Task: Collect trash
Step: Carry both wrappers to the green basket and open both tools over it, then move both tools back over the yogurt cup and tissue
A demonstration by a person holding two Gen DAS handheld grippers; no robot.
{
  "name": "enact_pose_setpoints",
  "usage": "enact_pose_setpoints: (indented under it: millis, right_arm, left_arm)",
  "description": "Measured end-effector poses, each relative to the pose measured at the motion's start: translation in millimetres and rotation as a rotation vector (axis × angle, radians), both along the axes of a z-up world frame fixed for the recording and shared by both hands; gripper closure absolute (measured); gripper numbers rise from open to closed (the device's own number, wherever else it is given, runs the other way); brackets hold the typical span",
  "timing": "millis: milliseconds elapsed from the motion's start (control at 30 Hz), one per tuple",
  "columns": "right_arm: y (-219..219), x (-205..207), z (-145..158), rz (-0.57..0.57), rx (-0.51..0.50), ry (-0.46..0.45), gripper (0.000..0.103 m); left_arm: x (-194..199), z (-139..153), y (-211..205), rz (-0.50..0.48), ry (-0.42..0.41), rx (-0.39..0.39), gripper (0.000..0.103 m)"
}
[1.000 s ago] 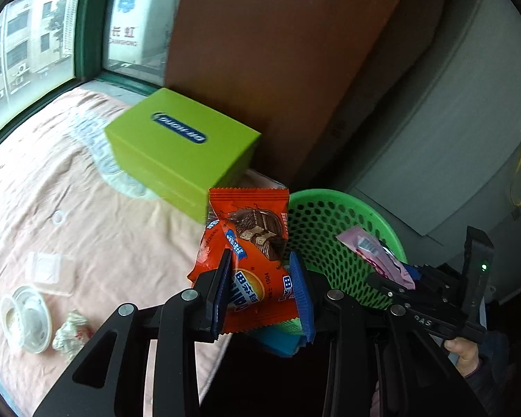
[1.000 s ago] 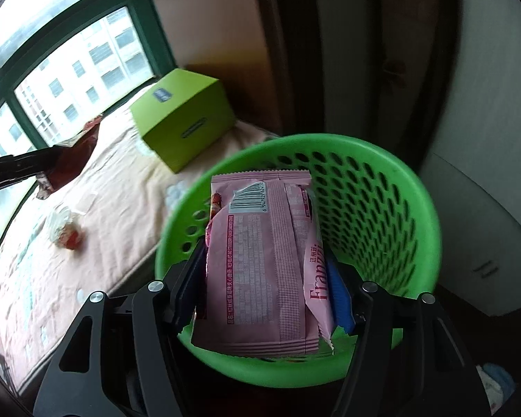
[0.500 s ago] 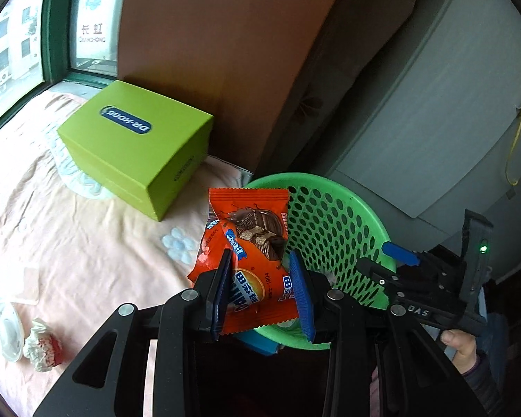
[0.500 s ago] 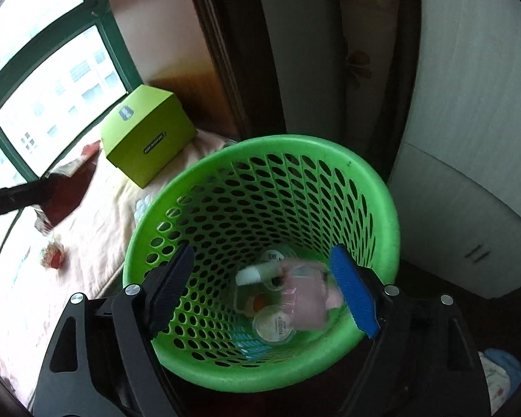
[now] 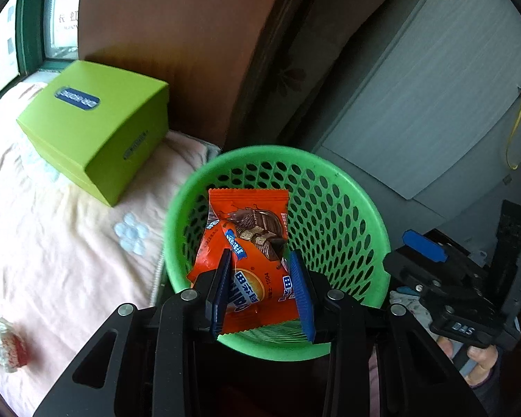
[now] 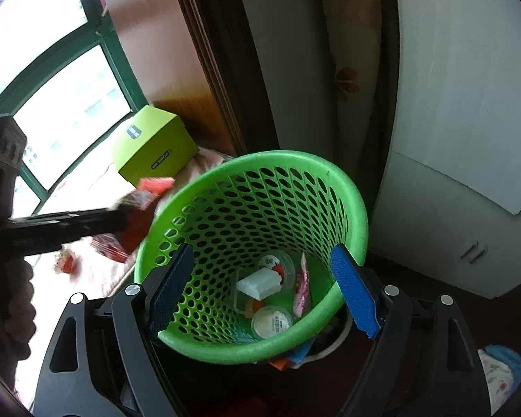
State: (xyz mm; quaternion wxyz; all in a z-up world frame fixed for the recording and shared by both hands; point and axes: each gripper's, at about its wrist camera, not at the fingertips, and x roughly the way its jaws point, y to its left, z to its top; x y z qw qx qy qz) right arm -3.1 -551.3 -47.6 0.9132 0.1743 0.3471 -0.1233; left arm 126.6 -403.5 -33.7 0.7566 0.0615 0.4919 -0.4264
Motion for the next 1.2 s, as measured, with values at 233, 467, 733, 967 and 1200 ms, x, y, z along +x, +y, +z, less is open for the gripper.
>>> enact_pose_setpoints:
  millis: [233, 467, 733, 967, 1200]
  right_arm:
    - [0, -7, -1, 0.003, 0.021, -0.009, 0.022]
    - [0, -12, -1, 0.006, 0.034, -0.011, 0.022]
    - [14, -6, 1, 0.053, 0.027, -0.012, 0.022]
    - [33, 7, 4, 0.101, 0.023, -0.013, 0.022]
    - [62, 27, 4, 0.176, 0.033, -0.01, 0.022]
  left_arm:
    - [-5, -11, -9, -0.012, 0.009, 0.007, 0.056]
    - [-6, -14, -7, 0.0, 0.009, 0.015, 0.047]
    - [-3, -6, 20, 0.053, -0.035, 0.03, 0.044]
    - [6, 1, 63, 0.132, -0.066, 0.038, 0.042]
    - [21, 10, 118, 0.245, -0.116, 0.065, 0.036]
